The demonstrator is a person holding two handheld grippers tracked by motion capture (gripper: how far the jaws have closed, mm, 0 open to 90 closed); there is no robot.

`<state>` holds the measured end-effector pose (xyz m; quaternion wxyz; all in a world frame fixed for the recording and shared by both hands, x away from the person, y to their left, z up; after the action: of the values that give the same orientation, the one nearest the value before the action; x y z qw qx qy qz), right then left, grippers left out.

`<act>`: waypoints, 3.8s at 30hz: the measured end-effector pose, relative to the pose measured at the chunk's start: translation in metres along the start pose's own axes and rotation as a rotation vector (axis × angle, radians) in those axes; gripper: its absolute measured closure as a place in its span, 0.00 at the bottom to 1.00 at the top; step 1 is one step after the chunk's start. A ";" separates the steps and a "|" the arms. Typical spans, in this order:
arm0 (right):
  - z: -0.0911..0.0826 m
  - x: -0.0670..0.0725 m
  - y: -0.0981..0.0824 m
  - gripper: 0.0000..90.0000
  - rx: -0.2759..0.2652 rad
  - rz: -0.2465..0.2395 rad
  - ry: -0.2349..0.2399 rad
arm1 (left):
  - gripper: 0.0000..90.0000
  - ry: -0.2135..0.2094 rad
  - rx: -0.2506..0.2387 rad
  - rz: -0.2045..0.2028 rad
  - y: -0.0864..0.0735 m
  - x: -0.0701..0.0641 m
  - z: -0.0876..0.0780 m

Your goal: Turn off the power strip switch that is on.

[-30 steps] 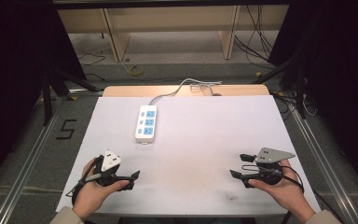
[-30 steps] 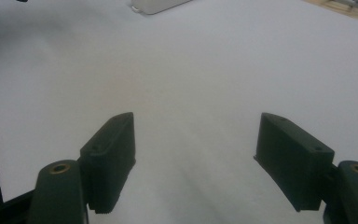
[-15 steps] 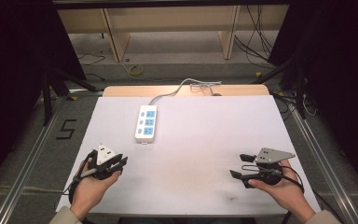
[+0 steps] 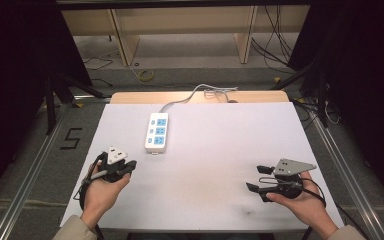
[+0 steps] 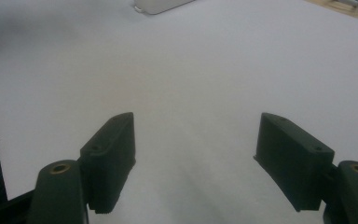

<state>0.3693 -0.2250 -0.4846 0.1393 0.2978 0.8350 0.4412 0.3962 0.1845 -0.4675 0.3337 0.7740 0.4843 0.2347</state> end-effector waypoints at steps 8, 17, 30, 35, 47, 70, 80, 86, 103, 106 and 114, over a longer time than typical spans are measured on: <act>0.000 0.000 0.000 0.32 0.001 0.002 0.000 | 1.00 0.009 0.025 -0.015 0.012 0.007 0.008; 0.000 0.000 0.000 0.32 0.000 -0.001 0.001 | 1.00 0.017 0.052 -0.014 0.026 0.012 0.016; 0.001 0.000 0.000 0.32 0.000 0.000 -0.002 | 1.00 0.024 0.067 -0.010 0.042 0.019 0.027; 0.001 0.000 -0.001 0.32 0.007 -0.002 0.002 | 1.00 0.028 0.072 -0.014 0.055 0.023 0.031; 0.002 0.000 -0.001 0.32 0.006 0.000 0.005 | 1.00 0.032 0.093 0.009 0.080 0.023 0.046; 0.002 0.000 -0.002 0.32 0.007 0.000 0.007 | 1.00 0.034 0.143 0.004 0.103 0.030 0.075; 0.002 0.000 -0.002 0.32 0.005 0.004 0.007 | 1.00 0.037 0.173 0.010 0.106 0.030 0.089; 0.002 0.000 -0.002 0.32 0.005 0.001 0.007 | 1.00 0.039 0.189 0.003 0.108 0.034 0.096; 0.002 0.000 -0.002 0.32 0.009 0.003 0.009 | 1.00 0.041 0.204 -0.005 0.116 0.037 0.106; 0.002 0.000 -0.002 0.32 0.008 0.003 0.010 | 1.00 0.038 0.208 -0.001 0.118 0.037 0.107; 0.002 0.000 -0.003 0.32 0.012 0.006 0.011 | 1.00 0.038 0.214 -0.006 0.121 0.036 0.111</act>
<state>0.3693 -0.2250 -0.4877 0.1318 0.2987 0.8375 0.4382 0.5594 0.1478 -0.4505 0.2404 0.7992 0.5152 0.1952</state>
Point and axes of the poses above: each handheld gripper's, and its own axes: z roughly forward along the jaws, y roughly out of its top, x roughly to its left, the point moved 7 cm from there along z, roughly forward along the jaws, and after that the axes turned 1 degree about x, right-handed, at the moved point
